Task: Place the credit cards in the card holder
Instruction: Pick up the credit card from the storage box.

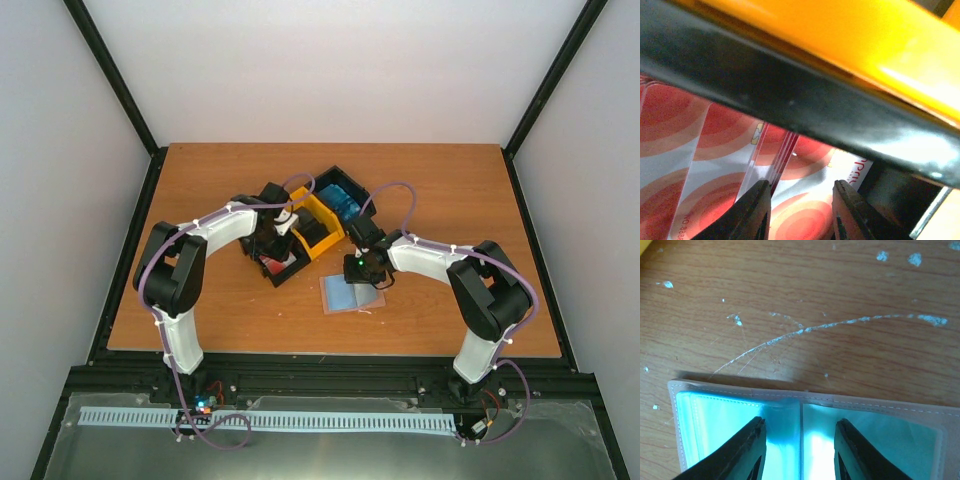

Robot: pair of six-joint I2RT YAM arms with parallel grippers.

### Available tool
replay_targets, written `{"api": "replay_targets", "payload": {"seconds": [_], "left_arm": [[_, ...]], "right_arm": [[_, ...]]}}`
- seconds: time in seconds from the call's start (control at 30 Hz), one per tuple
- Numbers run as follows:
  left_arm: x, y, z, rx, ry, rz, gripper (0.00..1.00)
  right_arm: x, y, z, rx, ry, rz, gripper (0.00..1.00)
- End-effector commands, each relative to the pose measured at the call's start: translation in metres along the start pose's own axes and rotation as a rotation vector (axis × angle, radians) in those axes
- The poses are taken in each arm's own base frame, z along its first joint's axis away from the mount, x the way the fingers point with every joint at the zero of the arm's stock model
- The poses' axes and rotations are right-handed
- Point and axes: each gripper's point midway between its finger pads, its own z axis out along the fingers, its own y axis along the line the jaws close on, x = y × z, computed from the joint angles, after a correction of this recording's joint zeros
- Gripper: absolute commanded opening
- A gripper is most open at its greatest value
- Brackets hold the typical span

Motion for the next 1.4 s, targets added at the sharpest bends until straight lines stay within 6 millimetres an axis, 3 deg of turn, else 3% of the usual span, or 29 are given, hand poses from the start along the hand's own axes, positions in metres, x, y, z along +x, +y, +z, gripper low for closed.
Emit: {"api": "replay_targets", "payload": {"seconds": [0.0, 0.73, 1.13, 1.37], "left_arm": [[0.000, -0.019, -0.019, 0.093, 0.006, -0.017, 0.33], [0.009, -0.068, -0.040, 0.380, 0.090, -0.133, 0.29], [0.022, -0.087, -0.040, 0.502, 0.139, -0.172, 0.27], [0.036, -0.092, -0.029, 0.543, 0.203, -0.209, 0.28]], "right_arm": [[0.005, -0.006, 0.009, 0.016, 0.033, 0.012, 0.38], [0.002, -0.003, 0.010, 0.000, 0.020, 0.027, 0.38], [0.004, -0.003, 0.010, -0.006, 0.019, 0.032, 0.38], [0.002, -0.001, 0.010, -0.010, 0.013, 0.030, 0.38]]}}
